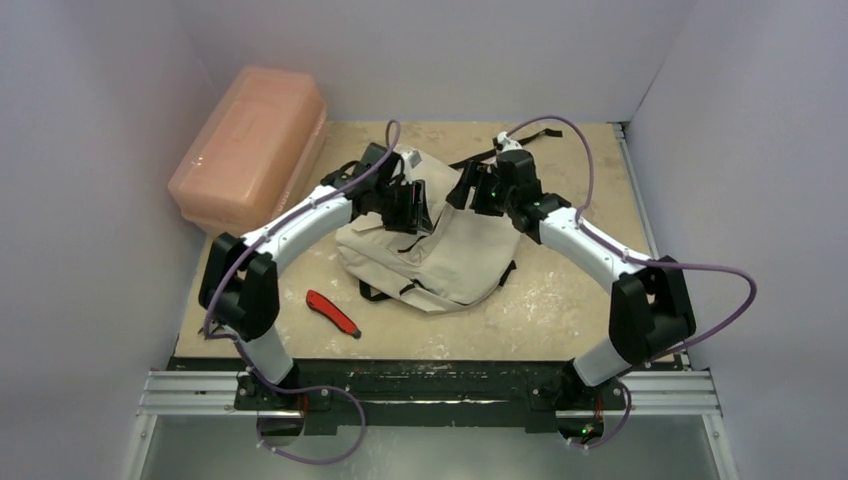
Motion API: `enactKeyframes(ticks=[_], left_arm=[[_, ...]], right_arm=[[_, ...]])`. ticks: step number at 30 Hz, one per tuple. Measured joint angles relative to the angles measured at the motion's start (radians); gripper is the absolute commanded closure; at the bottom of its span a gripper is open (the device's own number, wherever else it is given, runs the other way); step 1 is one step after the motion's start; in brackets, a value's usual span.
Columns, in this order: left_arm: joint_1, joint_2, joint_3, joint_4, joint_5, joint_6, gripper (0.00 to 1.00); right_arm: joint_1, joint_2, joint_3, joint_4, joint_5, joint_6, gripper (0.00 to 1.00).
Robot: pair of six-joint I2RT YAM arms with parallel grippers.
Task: Pack the student bag
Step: Zip the student bag at the center of the board.
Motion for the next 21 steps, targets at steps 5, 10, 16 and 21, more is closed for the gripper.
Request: enactKeyframes(ticks=[5, 10, 16, 21], left_arm=[[0.043, -0.195, -0.075, -0.006, 0.005, -0.004, 0.28], [0.096, -0.443, -0.178, -0.002, -0.018, -0.005, 0.28], [0.121, -0.630, -0.338, -0.005, -0.053, -0.022, 0.28], [0.121, -0.725, -0.440, -0.006, -0.073, -0.058, 0.28]], right_arm=[[0.023, -0.142, -0.110, 0.014, -0.002, -0.158, 0.24], [0.154, -0.294, -0.220, 0.130, 0.001, -0.392, 0.23], [0.304, -0.313, -0.271, 0.266, -0.107, -0.776, 0.10], [0.399, -0.264, -0.271, 0.270, -0.115, -1.092, 0.23]])
